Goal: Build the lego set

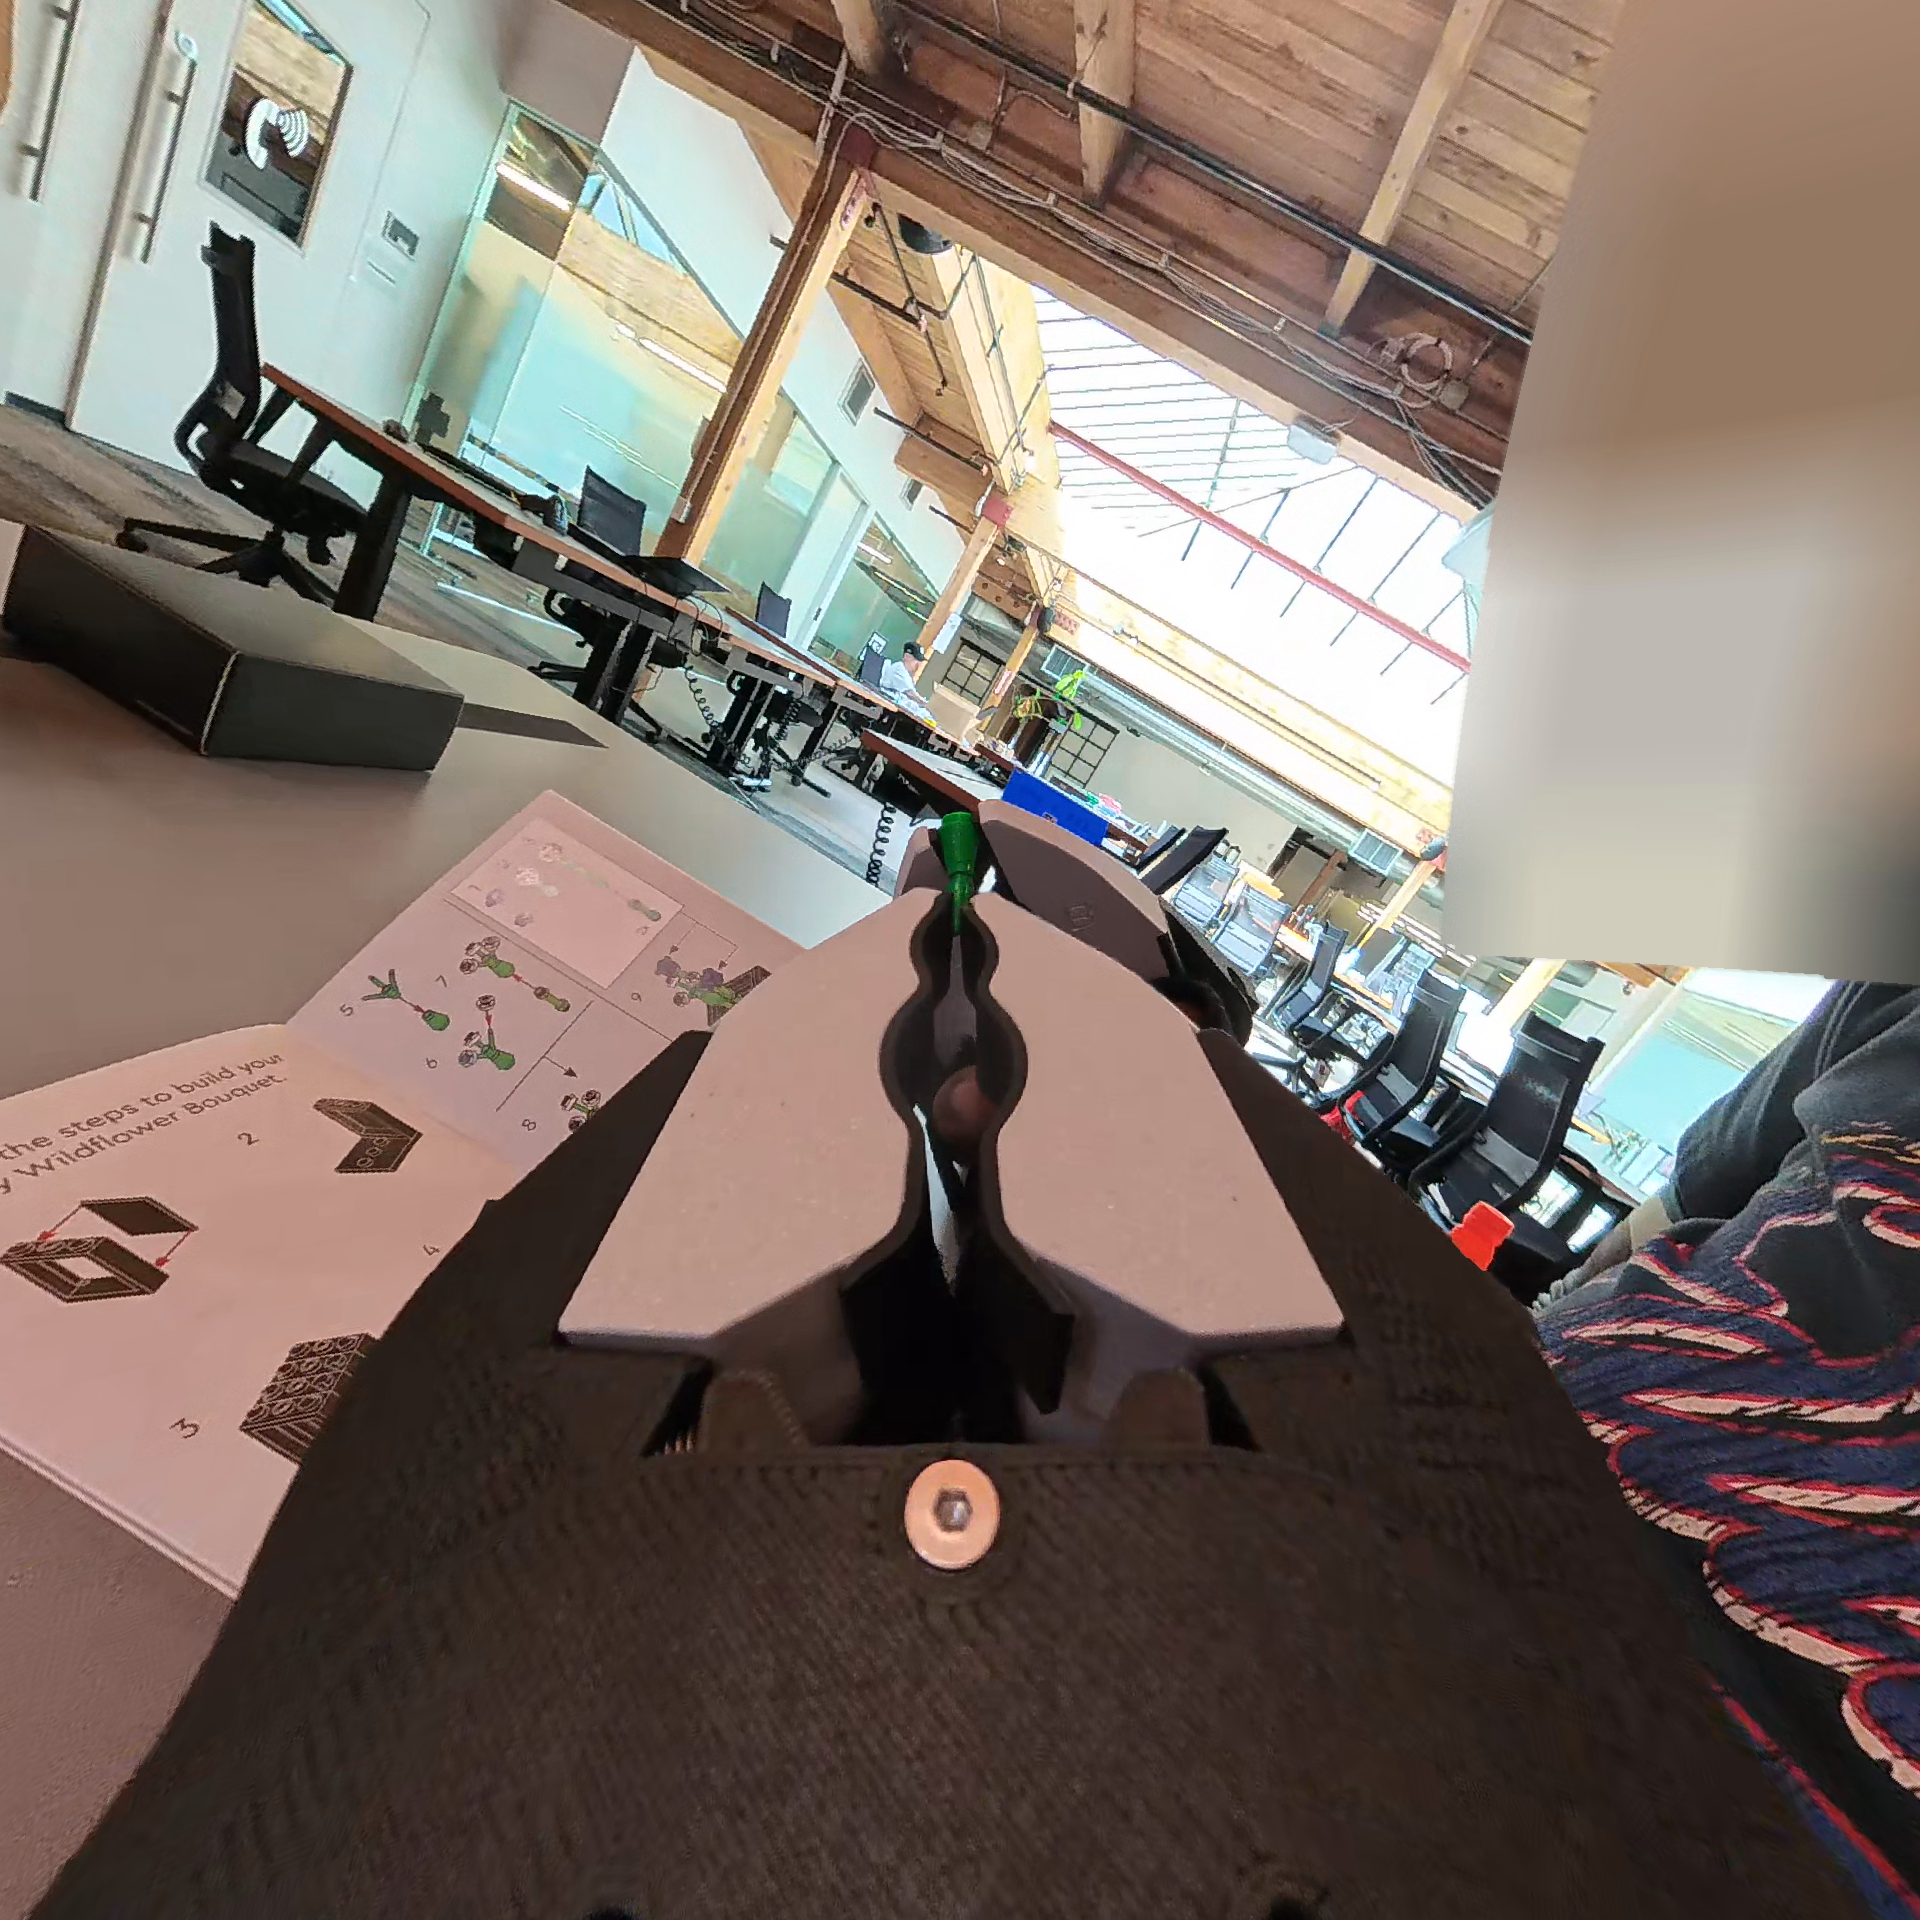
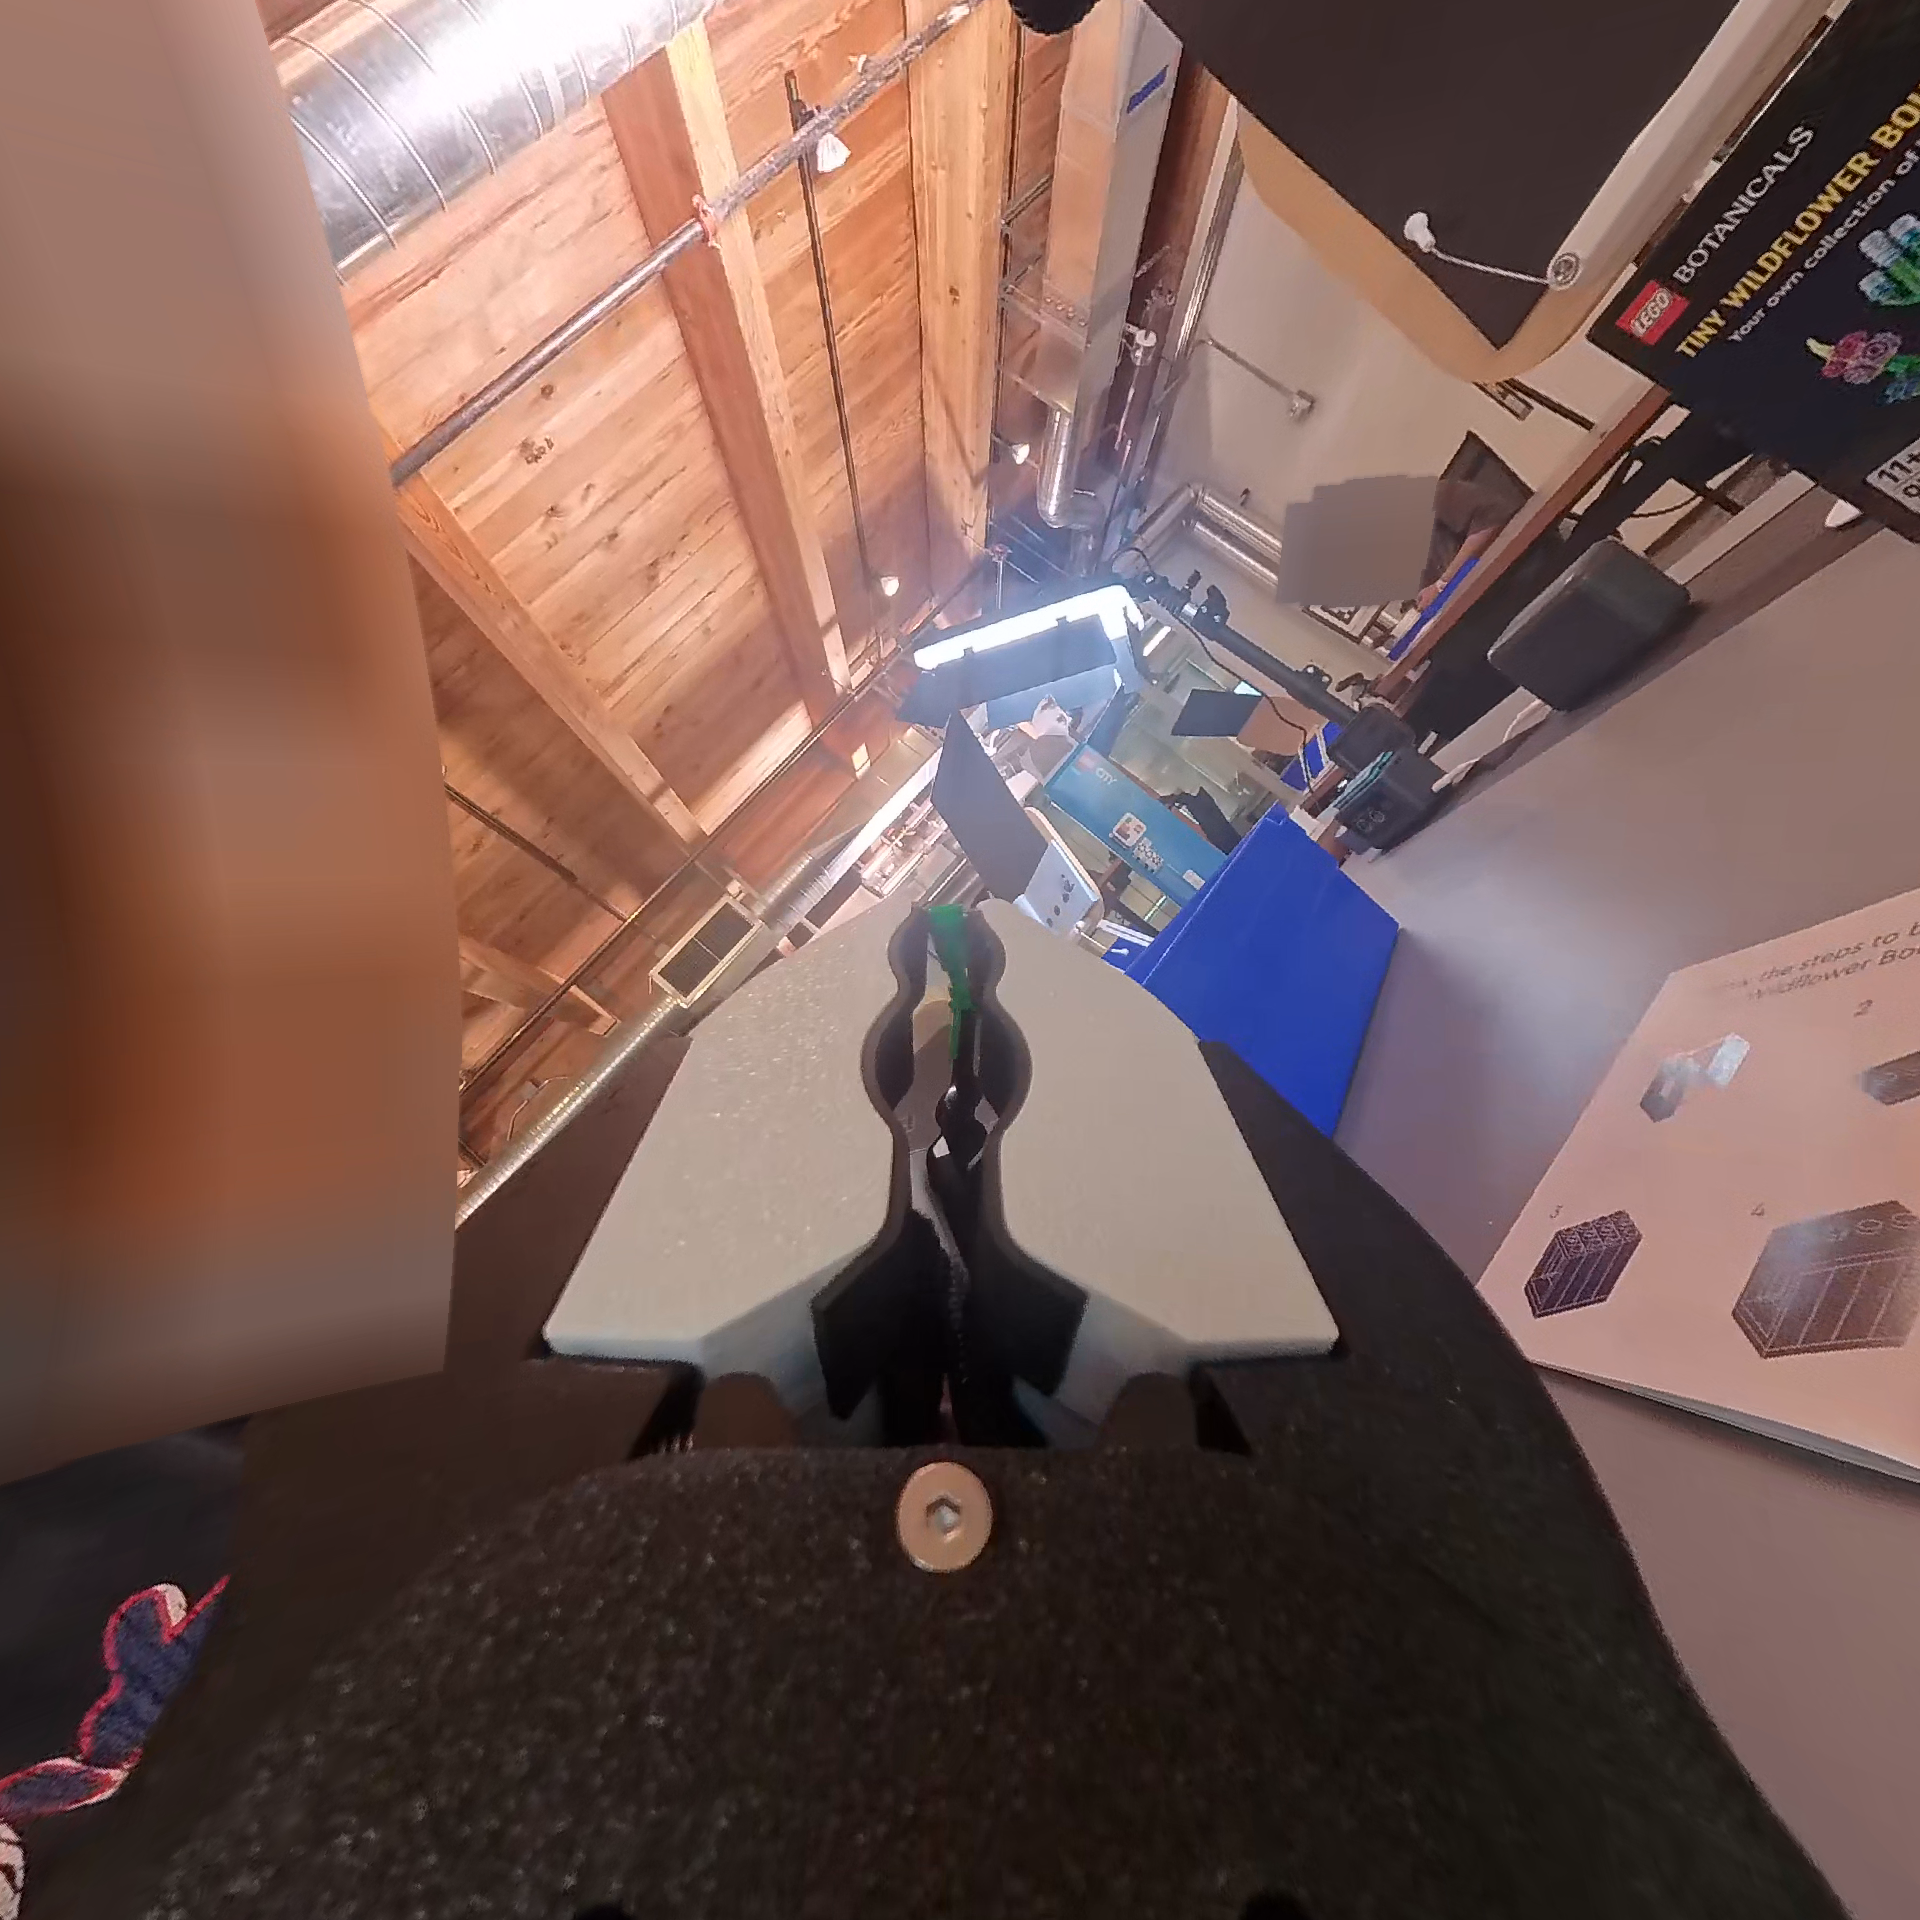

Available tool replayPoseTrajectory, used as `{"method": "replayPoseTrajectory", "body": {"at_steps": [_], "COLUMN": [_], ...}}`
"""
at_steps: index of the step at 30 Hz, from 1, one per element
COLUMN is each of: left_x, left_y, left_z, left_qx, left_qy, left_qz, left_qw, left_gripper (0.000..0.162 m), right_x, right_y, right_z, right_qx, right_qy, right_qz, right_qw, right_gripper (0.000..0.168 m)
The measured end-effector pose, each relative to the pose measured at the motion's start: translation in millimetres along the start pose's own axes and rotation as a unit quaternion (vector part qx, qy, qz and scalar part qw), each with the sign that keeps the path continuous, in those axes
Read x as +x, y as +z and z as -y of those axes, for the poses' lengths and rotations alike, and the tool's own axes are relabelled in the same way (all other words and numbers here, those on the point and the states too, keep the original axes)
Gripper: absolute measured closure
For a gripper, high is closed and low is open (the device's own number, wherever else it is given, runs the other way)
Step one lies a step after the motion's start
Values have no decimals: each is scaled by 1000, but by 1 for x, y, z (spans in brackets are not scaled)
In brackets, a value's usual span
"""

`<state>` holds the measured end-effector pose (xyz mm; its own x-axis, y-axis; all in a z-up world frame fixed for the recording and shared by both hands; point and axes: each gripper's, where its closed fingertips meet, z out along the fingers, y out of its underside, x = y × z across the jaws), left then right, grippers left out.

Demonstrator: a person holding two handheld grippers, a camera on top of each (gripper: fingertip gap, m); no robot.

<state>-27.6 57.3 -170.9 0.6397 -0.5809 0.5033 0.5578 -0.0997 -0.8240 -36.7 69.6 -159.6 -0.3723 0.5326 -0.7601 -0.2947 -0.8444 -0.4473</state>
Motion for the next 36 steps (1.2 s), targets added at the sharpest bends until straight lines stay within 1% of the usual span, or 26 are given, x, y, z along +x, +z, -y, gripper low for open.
{"method": "replayPoseTrajectory", "body": {"at_steps": [5,9,11,14,20,23,26,36], "left_x": [-1,-1,-1,-3,-6,-7,-7,-9], "left_y": [1,3,4,3,3,4,4,2], "left_z": [1,1,2,3,0,0,0,2], "left_qx": [18,32,47,70,90,96,109,128], "left_qy": [-30,-47,-69,-90,-132,-136,-151,-140], "left_qz": [-1,2,3,11,16,22,21,41], "left_qw": [999,998,996,993,987,986,982,981], "left_gripper": [160,161,161,161,161,162,161,162], "right_x": [1,1,1,2,8,9,9,11], "right_y": [0,0,0,2,0,0,0,1], "right_z": [1,4,5,4,3,3,4,2], "right_qx": [21,62,76,77,88,94,113,101], "right_qy": [-4,-10,-21,-42,-54,-55,-24,-1], "right_qz": [-2,0,-1,-9,-24,-27,-21,-22], "right_qw": [1000,998,997,996,994,994,993,995], "right_gripper": [161,161,161,161,161,161,161,160]}}
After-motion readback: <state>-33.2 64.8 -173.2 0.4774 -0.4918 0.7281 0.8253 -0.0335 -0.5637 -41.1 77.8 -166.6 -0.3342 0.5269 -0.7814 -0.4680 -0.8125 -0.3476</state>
